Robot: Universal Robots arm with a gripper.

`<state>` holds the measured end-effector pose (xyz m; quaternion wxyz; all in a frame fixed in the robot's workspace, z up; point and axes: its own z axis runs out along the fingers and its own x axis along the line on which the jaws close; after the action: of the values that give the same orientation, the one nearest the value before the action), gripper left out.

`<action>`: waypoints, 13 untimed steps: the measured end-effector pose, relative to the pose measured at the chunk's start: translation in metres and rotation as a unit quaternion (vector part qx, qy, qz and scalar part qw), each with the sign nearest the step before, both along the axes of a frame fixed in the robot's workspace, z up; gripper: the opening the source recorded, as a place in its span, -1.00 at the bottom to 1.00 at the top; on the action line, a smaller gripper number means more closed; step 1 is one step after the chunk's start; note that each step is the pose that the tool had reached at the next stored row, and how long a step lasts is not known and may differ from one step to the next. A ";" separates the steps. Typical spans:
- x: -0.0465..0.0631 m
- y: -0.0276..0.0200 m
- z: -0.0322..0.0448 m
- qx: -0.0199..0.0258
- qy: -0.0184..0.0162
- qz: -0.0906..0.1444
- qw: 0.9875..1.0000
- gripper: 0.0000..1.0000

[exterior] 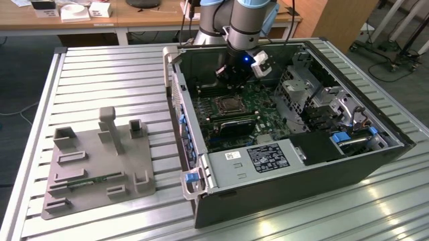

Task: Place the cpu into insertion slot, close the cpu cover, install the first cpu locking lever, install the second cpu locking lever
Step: 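Install the first cpu locking lever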

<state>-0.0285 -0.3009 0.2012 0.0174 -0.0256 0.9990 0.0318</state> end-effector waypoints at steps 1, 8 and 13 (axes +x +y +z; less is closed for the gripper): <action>0.000 -0.0002 -0.0001 -0.001 0.000 0.000 1.000 -0.80; 0.000 -0.0003 -0.0004 -0.002 0.000 0.000 1.000 -0.80; 0.000 -0.0009 -0.0007 -0.008 0.000 0.000 1.000 -0.80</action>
<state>-0.0284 -0.3017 0.2005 0.0172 -0.0258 0.9992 0.0236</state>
